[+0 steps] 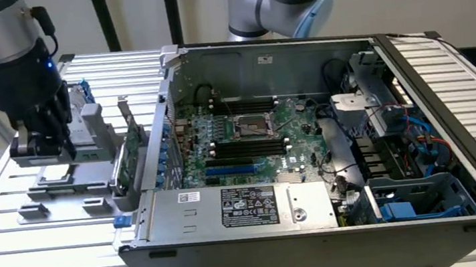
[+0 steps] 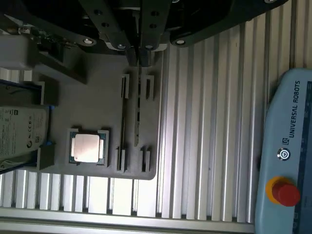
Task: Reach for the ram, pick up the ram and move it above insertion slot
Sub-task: 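Pick up the ram and move it above insertion slot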
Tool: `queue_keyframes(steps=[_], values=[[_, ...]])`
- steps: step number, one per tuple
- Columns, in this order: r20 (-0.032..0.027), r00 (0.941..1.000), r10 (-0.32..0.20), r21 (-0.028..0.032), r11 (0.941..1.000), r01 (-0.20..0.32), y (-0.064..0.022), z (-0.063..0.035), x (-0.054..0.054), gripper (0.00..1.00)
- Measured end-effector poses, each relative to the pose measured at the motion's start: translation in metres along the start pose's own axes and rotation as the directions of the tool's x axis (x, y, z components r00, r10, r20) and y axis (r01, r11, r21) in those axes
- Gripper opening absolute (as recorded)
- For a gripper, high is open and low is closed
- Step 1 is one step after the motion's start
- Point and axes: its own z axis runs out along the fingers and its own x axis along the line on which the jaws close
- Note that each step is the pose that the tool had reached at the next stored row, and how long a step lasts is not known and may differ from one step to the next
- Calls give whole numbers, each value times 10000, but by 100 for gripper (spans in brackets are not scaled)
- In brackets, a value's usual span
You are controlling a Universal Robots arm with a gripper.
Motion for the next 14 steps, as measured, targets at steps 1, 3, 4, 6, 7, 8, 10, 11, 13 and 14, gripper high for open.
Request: queue_keyframes(steps=[1,3,4,6,7,8,10,11,13,14], values=[[0,10000,0,-6,10000,0,-41,-51,0,13],[2,10000,-1,-12,10000,1,-119,-147,0,13],[2,10000,-1,-18,10000,1,-158,-195,0,13],[5,10000,-1,-23,10000,1,-234,-290,0,13],[5,10000,-1,-28,10000,1,-273,-338,0,13],[7,10000,-2,-31,10000,2,-315,-389,0,13],[14,10000,-4,-38,10000,4,-399,-487,1,13],[19,10000,-5,-40,10000,5,-440,-534,1,13],[28,10000,-7,-44,10000,7,-523,-630,1,13],[32,10000,-9,-45,10000,9,-565,-678,2,13]])
